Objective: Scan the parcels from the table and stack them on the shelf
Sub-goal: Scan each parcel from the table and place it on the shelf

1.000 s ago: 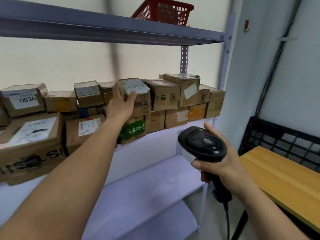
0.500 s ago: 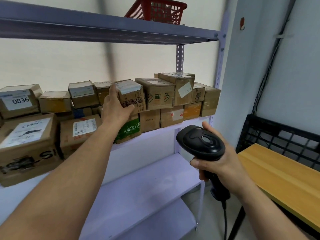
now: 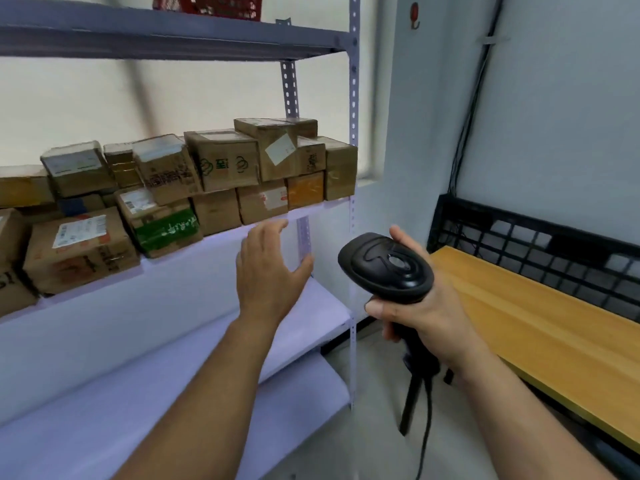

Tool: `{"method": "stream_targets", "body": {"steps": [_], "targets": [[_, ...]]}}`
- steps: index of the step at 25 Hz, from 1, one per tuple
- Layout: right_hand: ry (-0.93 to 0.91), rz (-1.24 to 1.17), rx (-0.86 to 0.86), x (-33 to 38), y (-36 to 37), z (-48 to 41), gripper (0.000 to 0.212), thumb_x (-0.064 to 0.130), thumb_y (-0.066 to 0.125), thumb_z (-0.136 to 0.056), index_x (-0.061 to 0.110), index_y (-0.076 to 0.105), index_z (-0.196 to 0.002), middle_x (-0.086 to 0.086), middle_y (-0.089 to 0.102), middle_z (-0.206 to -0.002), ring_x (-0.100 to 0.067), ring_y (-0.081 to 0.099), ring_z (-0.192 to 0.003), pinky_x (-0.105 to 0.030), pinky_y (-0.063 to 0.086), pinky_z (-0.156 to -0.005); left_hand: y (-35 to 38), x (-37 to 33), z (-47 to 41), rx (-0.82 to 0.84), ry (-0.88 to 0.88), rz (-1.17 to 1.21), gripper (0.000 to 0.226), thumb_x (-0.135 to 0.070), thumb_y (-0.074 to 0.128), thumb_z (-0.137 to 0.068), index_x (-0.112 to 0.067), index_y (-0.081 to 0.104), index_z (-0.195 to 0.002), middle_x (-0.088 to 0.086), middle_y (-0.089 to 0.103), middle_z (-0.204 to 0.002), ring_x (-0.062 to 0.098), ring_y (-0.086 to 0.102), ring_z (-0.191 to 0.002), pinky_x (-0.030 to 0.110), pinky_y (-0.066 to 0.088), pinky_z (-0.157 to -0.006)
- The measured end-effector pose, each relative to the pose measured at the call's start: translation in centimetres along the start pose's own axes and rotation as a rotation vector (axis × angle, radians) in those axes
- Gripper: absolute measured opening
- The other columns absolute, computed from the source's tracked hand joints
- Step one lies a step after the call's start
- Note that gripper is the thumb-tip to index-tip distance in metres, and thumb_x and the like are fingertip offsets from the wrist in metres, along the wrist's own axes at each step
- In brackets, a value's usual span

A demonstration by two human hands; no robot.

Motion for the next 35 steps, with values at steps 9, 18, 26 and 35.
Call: {"method": "stream_targets", "body": {"steps": [9,18,26,35], "targets": [[0.061,0.048,-0.184,-1.3,-14.5,10.9,0.1,0.005,0.083,-0.062,0.046,0.035,-0.139,-0.004,0.068,-0.093,-0.02,0.061,-0.052,-0.03,0.047,-0.042,11.8,-14.7,9.6,0.224,0.027,0.128,0.062,-0.035,0.075,-0.074,-0.01,0.054,-0.127,0.011,0.055,-0.123,0.033,0.05,-0.115,0.043,0.041,-0.094],[0.081,0.169,-0.434,0.6,-28.5,22.1,0.105,0.009,0.085,-0.064,0.04,0.029,-0.147,-0.007,0.07,-0.1,-0.027,0.061,-0.049,-0.033,0.05,-0.045,19.8,-31.7,15.4,0.395,0.199,0.305,0.066,-0.035,0.073,-0.08,-0.014,0.046,-0.137,0.006,0.045,-0.137,0.024,0.041,-0.126,0.034,0.033,-0.103],[0.126,0.274,-0.766,1.8,-38.9,32.0,0.102,0.002,0.085,-0.068,0.038,0.031,-0.148,-0.007,0.07,-0.102,-0.028,0.06,-0.049,-0.037,0.052,-0.044,26.7,-45.6,21.5,0.581,0.376,0.487,0.067,-0.042,0.068,-0.084,-0.015,0.044,-0.14,0.003,0.043,-0.141,0.019,0.038,-0.131,0.032,0.031,-0.106],[0.217,0.321,-1.028,1.4,-53.1,39.6,0.1,0.003,0.084,-0.069,0.046,0.031,-0.142,0.005,0.069,-0.068,-0.028,0.057,-0.046,-0.035,0.049,-0.045,37.2,-60.4,27.1,0.783,0.484,0.592,0.065,-0.047,0.061,-0.089,-0.02,0.038,-0.144,-0.002,0.04,-0.144,0.014,0.034,-0.133,0.029,0.03,-0.107]]}}
Point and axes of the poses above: each hand's wrist, its own z-axis away from the middle knuckle, its own y-axis out of the palm, x = y × z, the point moved 4 cm from there along -z, towards the middle knuckle
